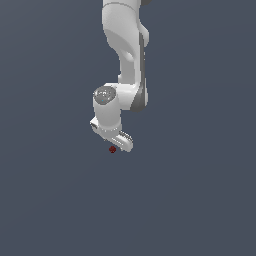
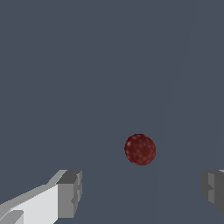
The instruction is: Pick up the object and move it to a goal position.
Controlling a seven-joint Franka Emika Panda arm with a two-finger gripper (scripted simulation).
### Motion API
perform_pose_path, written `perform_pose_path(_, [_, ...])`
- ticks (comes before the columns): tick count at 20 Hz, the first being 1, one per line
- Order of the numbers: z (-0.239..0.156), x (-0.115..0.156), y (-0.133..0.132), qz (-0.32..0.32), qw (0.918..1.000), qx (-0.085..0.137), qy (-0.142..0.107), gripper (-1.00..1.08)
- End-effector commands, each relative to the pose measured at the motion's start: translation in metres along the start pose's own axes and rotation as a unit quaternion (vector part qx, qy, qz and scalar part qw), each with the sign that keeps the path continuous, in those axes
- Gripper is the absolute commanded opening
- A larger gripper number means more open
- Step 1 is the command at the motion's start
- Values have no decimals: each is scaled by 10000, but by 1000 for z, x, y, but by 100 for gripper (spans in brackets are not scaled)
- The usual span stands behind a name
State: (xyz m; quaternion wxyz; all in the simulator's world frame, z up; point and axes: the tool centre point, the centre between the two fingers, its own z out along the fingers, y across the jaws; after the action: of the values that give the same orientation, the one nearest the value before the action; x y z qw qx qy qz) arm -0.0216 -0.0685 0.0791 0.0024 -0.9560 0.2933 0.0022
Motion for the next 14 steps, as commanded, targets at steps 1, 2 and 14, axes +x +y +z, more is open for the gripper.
perform_pose_path(1, [6,2,6,226,9997,-6,15,100])
perform_pose_path(2, [7,2,7,290,9996,-8,18,100])
perform_pose_path(14, [20,3,12,441,9990,-16,25,100])
